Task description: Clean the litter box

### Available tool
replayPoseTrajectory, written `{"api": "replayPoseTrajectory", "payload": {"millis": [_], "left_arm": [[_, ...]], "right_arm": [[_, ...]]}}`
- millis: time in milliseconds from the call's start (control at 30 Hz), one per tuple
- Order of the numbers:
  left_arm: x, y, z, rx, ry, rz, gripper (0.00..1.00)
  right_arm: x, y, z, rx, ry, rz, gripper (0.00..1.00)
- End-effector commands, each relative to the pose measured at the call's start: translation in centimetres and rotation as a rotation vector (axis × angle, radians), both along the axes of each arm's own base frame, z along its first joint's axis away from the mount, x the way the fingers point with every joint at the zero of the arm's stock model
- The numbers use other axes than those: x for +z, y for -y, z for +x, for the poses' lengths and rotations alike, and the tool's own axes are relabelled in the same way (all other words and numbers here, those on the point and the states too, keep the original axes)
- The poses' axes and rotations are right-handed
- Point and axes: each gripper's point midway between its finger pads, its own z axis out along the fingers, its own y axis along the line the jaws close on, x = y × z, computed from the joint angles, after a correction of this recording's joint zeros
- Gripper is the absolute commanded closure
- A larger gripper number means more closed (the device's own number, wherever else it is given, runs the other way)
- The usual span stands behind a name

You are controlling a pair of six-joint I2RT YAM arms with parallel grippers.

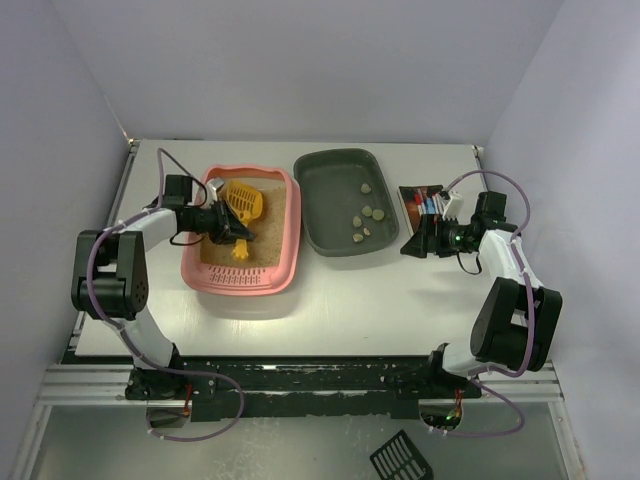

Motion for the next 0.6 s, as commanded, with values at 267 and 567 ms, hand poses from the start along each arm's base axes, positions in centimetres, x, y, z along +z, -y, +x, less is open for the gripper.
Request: {"api": "replayPoseTrajectory", "payload": {"millis": [267,567], "left_arm": [[0.0,1.9,1.5,-0.043,0.060,0.027,0.27],[0.6,-1.0,1.9,-0.059,0.059,0.345,0.01]], "right_arm": [[0.8,0.3,0.6,0.004,0.031,-0.010,0.09],[0.7,0.4,0.6,0.000,0.029,-0.014,0.09]]}}
